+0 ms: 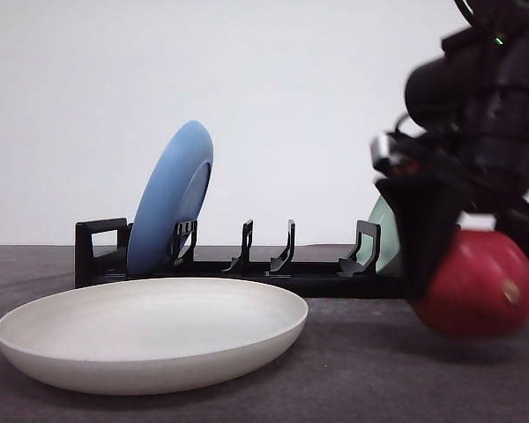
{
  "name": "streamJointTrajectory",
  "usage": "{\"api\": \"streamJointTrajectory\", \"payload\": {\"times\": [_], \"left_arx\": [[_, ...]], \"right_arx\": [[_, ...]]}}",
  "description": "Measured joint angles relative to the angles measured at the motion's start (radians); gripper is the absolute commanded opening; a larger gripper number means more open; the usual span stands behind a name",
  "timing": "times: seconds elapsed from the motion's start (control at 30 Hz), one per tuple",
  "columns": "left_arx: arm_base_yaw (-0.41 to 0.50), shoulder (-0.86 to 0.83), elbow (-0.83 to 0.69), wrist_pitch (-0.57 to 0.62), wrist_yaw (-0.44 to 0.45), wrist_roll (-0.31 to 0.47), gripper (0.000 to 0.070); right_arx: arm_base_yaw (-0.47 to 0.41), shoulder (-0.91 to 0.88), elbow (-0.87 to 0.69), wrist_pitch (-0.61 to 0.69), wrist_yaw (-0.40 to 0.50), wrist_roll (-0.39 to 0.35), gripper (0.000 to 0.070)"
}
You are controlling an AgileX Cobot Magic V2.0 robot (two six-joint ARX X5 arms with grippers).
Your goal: Place pomegranate in white plate
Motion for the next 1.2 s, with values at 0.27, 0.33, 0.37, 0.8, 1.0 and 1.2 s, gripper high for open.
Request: {"api": "streamJointTrajectory", "payload": {"times": [0.27,0.33,0.37,0.8,1.0,1.2], "left_arx": [[0.000,0.000,0.000,0.015,0.000,0.000,0.0636],[0.000,0.000,0.000,0.014,0.000,0.000,0.0636],[0.000,0.000,0.000,0.013,0.000,0.000,0.0636],[0.000,0.000,0.000,0.012,0.000,-0.008,0.0636],[0.000,0.000,0.000,0.012,0.000,-0.008,0.0636],[0.000,0.000,0.000,0.012,0.000,-0.011,0.0636]], "right_arx": [[0.169,0.067,0.254,-0.058,-0.004,0.018,0.0513],[0.209,0.107,0.305,-0.048,-0.004,0.026,0.0513],[0.230,0.128,0.328,-0.040,-0.004,0.032,0.0513],[0.390,0.306,0.393,0.136,-0.005,0.048,0.0513],[0.400,0.314,0.393,0.166,-0.004,0.047,0.0514],[0.400,0.341,0.393,0.173,-0.005,0.047,0.0514]]}}
